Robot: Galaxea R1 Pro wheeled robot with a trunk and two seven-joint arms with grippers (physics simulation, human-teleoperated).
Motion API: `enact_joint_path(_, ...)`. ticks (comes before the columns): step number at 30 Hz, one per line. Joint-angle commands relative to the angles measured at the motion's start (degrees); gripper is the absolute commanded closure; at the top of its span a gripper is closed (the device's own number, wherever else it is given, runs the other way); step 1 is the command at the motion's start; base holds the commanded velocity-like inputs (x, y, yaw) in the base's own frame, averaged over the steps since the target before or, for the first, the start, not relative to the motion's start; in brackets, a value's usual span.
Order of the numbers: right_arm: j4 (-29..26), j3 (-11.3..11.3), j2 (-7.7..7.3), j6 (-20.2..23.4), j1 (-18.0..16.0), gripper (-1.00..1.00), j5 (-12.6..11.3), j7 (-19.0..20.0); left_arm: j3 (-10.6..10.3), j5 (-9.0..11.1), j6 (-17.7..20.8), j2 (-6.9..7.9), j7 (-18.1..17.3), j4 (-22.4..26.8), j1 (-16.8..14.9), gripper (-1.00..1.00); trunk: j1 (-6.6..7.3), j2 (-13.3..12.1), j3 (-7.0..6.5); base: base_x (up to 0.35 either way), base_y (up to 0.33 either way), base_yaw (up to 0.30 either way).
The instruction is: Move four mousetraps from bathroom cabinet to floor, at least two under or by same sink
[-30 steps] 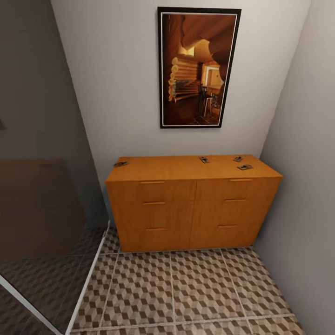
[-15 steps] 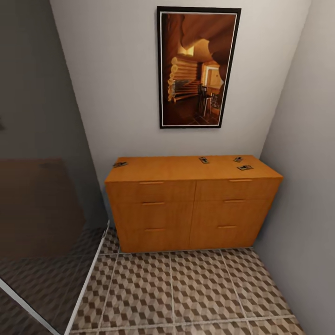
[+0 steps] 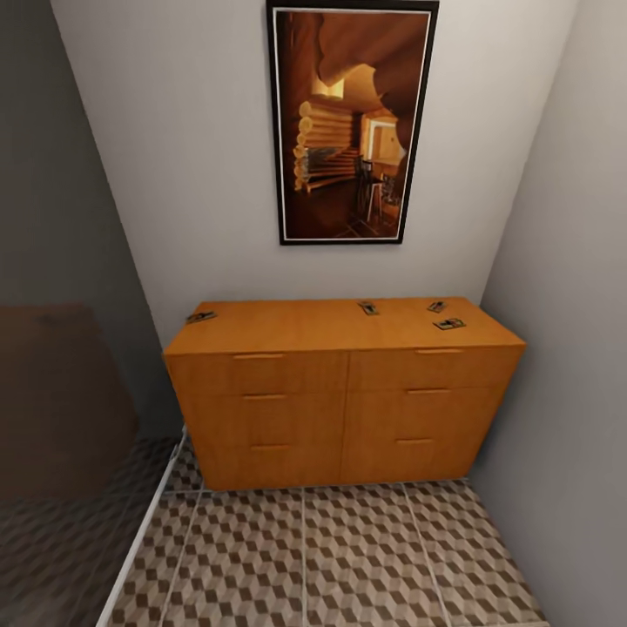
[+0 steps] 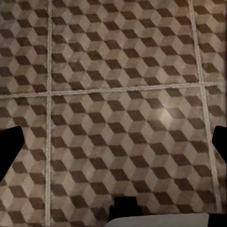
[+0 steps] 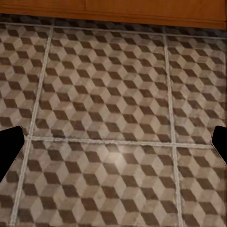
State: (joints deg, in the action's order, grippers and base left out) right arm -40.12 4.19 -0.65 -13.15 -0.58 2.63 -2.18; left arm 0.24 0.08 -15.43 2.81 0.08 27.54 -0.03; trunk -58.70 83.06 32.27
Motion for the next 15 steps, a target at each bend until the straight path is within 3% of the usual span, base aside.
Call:
enact_joint_path(1, 0.1, 0.19, -0.05, -0.12, -0.03, -1.0, 0.27, -0.24, 0.02, 0.0, -0.13, 0.0, 0.01, 0.02, -0.01, -1.0, -0.02, 0.02, 0.05, 0.255, -0.232, 0.0)
enact_joint_path(15, 0.3, 0.2, -0.05, -0.12, -0.03, -1.0, 0.27, -0.22, 0.03, 0.0, -0.12, 0.08, 0.01, 0.06, -0.03, -1.0, -0.02, 0.02, 0.05, 0.257, -0.233, 0.0)
